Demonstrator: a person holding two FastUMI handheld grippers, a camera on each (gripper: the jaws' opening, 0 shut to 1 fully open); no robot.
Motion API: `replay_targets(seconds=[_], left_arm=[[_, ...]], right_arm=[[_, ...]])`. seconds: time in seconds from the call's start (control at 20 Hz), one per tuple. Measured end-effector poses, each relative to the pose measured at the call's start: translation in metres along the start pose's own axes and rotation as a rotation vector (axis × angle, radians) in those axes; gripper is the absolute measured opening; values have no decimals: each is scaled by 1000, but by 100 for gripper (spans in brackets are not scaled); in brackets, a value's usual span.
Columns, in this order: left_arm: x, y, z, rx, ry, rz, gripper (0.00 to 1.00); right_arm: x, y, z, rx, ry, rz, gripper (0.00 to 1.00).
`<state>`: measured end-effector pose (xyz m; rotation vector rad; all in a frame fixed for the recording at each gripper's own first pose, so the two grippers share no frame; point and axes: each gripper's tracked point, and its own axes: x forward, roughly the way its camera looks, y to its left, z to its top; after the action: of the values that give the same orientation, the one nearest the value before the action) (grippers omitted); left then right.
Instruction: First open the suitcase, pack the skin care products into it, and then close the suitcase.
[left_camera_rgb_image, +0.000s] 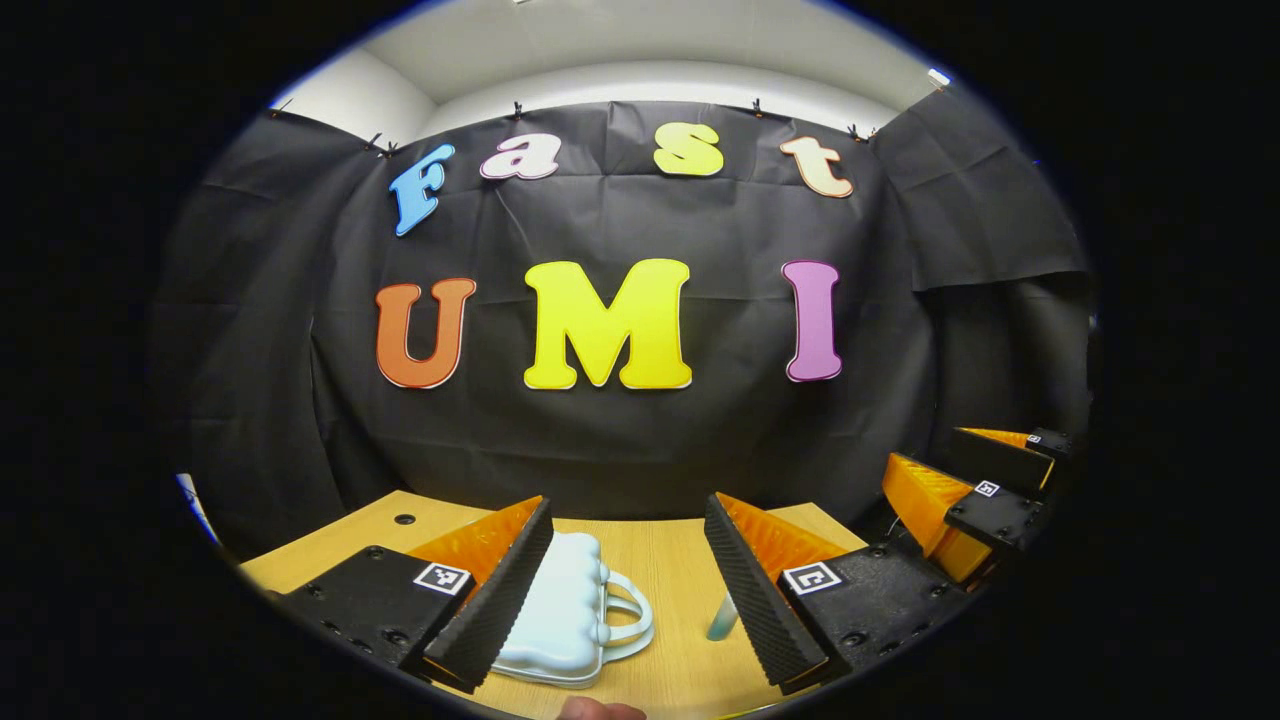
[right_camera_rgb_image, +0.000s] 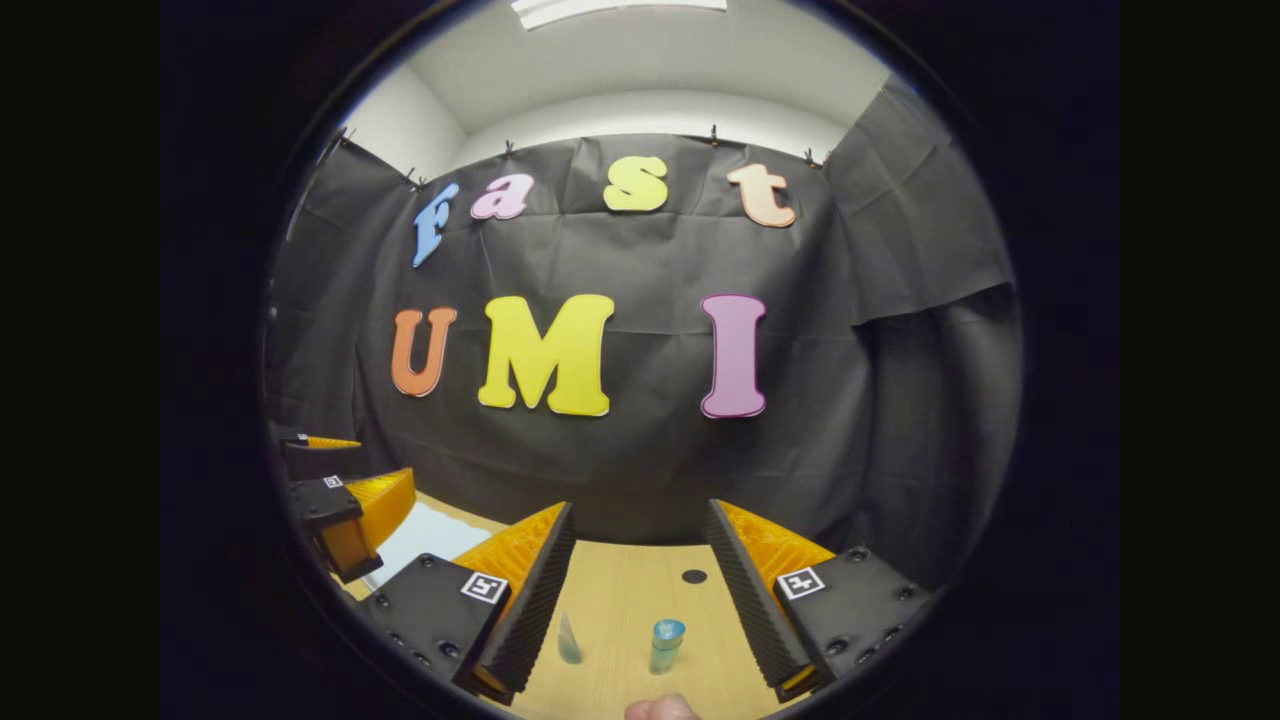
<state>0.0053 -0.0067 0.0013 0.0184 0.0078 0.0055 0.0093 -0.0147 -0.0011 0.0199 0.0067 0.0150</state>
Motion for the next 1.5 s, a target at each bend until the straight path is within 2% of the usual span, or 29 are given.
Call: replay_targets(seconds=[0.3,0.45,0.5,0.65,0.85,1.0,1.25,1.35,1.5], left_arm=[[0,-11,-13,25,23,-37,97],[4,-27,-36,69,93,-115,100],[5,-31,-45,96,120,-145,98],[8,-36,-77,225,203,-218,100],[23,-29,-132,494,343,-311,99],[37,-15,-168,695,426,-345,98],[53,9,-215,923,583,-391,97],[62,11,-226,1000,607,-409,97],[68,11,-239,1045,663,-430,91]], right_arm=[[-6,-11,-6,-29,9,-12,79],[-9,-26,-16,-48,30,-36,79],[-11,-33,-19,-48,40,-48,79],[-14,-50,-31,-57,69,-78,79],[-23,-74,-45,-59,98,-123,79],[-29,-88,-54,-51,125,-153,77],[-42,-113,-57,-45,141,-216,79],[-46,-121,-60,-43,151,-245,79],[-51,-127,-63,-33,166,-278,77]])
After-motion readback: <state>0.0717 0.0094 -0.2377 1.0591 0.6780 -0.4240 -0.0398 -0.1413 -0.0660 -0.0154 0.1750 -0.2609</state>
